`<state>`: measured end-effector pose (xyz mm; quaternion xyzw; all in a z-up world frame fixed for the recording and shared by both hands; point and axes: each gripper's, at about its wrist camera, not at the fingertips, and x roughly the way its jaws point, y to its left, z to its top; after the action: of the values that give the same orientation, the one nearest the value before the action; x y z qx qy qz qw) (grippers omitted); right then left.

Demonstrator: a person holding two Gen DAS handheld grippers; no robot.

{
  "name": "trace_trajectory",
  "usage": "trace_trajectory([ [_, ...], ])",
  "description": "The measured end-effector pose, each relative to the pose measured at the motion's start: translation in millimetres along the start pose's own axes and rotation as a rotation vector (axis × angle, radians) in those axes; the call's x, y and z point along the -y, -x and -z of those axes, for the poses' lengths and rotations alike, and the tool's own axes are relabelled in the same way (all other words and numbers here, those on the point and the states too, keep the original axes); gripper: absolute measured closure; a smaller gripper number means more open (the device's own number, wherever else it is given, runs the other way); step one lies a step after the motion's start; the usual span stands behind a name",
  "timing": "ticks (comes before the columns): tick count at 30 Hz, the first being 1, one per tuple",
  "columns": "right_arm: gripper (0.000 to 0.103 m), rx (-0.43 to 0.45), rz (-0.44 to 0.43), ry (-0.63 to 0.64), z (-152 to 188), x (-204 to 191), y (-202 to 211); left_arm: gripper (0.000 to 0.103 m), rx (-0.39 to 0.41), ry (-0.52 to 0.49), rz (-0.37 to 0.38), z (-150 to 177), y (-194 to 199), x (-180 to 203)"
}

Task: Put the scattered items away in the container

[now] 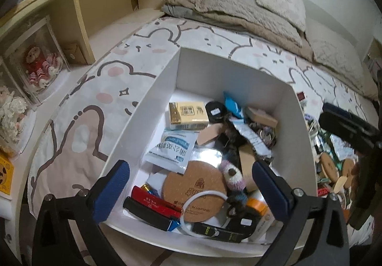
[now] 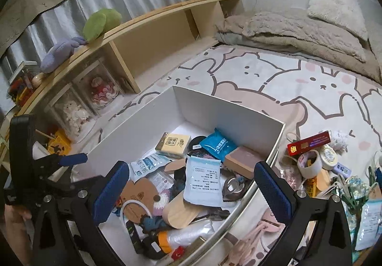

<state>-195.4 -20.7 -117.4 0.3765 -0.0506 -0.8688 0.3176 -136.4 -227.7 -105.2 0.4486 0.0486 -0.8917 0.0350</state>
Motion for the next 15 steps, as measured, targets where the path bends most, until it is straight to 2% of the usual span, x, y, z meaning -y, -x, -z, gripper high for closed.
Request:
trace_trajectory([
  [15, 0.0, 0.023, 0.027, 0.081, 1.4, -18.0, 41.8, 0.0, 0.069, 0.023, 0.03, -1.6, 42.9, 11.5],
])
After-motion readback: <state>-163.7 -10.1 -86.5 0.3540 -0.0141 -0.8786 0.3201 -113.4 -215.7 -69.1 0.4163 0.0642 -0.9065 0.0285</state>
